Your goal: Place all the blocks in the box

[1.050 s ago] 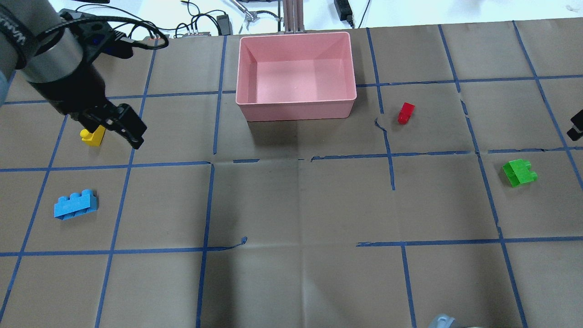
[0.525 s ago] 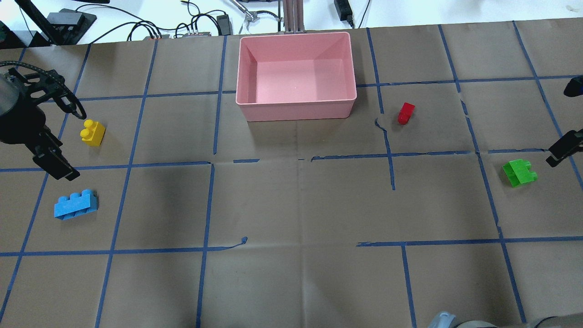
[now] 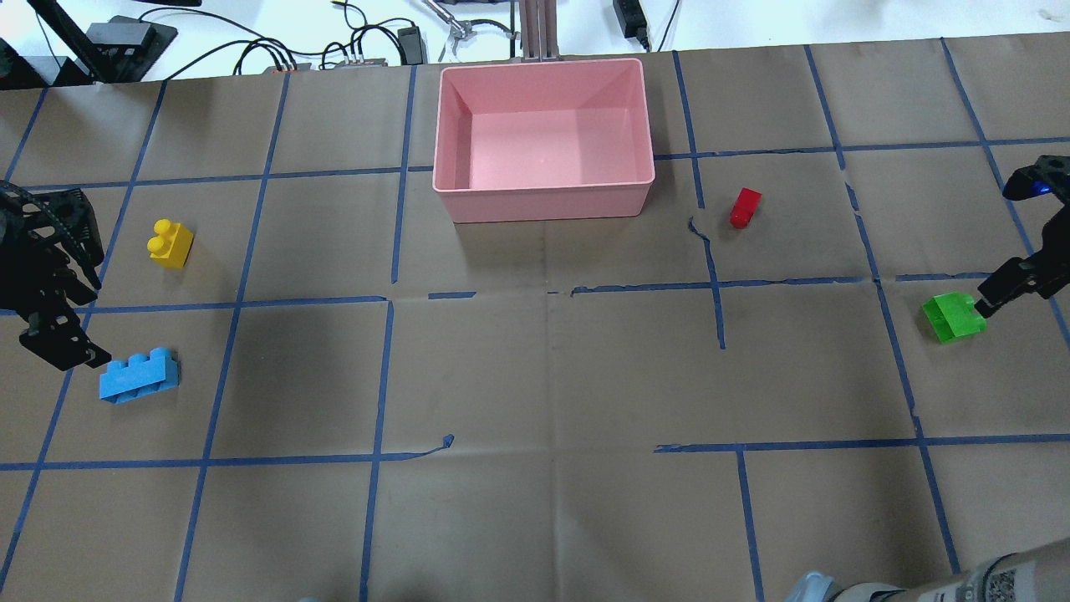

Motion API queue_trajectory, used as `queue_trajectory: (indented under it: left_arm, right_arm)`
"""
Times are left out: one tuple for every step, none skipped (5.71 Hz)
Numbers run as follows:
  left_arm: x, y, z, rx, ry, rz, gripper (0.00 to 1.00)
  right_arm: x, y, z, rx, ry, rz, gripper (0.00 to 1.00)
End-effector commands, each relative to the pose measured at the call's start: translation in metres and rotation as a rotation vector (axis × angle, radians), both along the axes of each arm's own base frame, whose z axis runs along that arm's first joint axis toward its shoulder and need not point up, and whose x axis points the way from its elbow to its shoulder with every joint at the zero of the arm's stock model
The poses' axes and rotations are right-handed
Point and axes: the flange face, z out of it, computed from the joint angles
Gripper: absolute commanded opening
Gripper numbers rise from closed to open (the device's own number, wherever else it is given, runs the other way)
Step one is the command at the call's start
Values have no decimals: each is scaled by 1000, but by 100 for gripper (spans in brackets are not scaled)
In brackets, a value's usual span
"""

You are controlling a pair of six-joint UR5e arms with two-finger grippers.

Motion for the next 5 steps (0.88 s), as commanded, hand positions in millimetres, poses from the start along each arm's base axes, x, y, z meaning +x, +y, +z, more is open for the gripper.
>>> queue_trajectory:
  left_arm:
    - [27,-8,-47,-25,-18,-106,97]
    - [60,1,-73,14,22,-88,97]
    - [71,0,-97,41,69,-117,98]
    - [76,-6,-110,29,62,-123,97]
    - [84,-17,-127,-16,52,-145,97]
  right_arm:
    - [-1,-3,-28,-1,-8,-9,100]
    - [-1,-6,-37,3,-13,-7,100]
    - [-2,-8,-45,4,-11,-27,100]
    - [-2,-8,-51,12,-15,-35,100]
    - [0,-6,-52,16,-18,-36,100]
